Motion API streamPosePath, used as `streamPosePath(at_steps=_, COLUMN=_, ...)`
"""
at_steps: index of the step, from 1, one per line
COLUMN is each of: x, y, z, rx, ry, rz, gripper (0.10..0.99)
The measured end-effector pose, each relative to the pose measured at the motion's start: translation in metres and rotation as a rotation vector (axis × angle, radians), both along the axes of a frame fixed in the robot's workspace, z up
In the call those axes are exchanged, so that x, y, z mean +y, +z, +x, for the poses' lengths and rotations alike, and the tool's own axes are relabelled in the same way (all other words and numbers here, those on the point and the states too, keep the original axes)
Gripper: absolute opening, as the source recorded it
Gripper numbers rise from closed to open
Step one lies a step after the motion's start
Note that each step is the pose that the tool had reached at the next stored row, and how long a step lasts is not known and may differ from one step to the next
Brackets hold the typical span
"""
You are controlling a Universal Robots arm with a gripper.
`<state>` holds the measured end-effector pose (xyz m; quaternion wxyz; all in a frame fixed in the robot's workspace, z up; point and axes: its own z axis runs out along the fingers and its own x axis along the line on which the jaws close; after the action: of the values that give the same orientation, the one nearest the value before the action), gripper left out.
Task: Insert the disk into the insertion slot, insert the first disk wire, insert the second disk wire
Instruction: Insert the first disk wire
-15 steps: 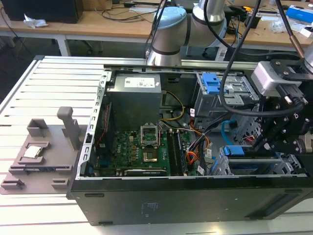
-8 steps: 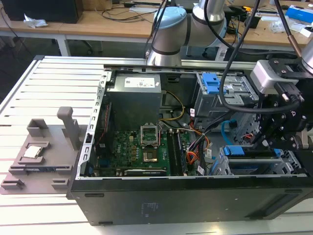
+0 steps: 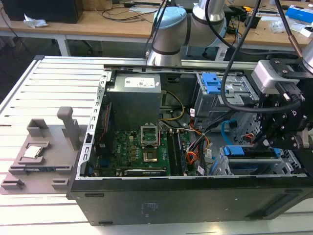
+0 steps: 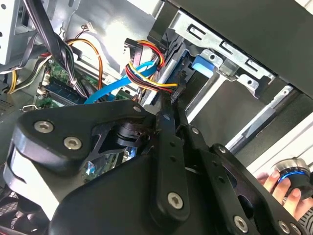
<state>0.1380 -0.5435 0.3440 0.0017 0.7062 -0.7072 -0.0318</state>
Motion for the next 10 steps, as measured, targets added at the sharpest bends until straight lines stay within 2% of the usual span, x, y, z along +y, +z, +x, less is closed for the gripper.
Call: streamPosePath(at_steps=10, x=-0.0002, y=-0.0068, z=0.0024, rx=0.005, ry=0.0, rz=0.002, gripper=0.165)
